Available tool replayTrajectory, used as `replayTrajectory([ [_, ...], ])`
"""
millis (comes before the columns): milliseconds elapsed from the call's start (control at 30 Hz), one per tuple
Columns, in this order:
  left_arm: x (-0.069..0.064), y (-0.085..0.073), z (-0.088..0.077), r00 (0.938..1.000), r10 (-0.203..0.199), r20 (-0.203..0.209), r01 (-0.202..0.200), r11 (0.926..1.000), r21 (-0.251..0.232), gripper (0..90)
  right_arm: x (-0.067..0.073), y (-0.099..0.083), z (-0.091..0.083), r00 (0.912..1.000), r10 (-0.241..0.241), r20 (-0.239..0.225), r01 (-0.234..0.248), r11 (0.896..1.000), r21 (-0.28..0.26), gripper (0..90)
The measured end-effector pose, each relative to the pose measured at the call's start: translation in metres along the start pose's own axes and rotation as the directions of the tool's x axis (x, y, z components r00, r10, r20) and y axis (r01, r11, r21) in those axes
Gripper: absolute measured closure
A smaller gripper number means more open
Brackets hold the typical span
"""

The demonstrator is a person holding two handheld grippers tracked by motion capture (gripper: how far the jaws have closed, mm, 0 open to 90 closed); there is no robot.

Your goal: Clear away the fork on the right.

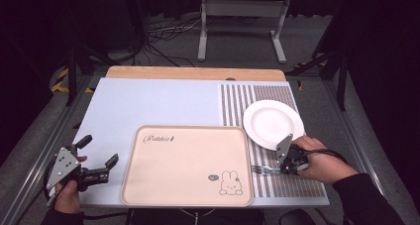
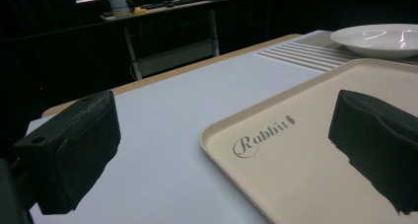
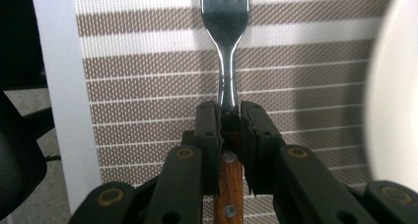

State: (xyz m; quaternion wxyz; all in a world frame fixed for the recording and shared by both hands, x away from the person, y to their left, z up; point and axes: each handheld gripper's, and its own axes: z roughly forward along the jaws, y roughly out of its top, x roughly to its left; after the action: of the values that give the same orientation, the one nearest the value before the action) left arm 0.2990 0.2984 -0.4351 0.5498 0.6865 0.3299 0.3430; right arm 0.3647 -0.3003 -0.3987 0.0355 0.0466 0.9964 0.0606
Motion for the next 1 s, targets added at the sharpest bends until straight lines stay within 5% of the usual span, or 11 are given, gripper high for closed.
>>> replayTrajectory([
  [533, 0.0, 0.0, 0.0, 1.0, 0.0, 0.001, 0.0, 1.0, -0.001, 0.0, -0.002, 0.011, -0.038, 0.9967, 0.006, 0.082, -0.001, 0.998, -0.068, 78.8],
  [1000, 0.0, 0.0, 0.0, 1.0, 0.0, 0.001, 0.0, 1.0, -0.003, 0.0, -0.006, 0.037, -0.048, 0.9944, -0.007, 0.106, 0.019, 0.993, -0.113, 78.8],
])
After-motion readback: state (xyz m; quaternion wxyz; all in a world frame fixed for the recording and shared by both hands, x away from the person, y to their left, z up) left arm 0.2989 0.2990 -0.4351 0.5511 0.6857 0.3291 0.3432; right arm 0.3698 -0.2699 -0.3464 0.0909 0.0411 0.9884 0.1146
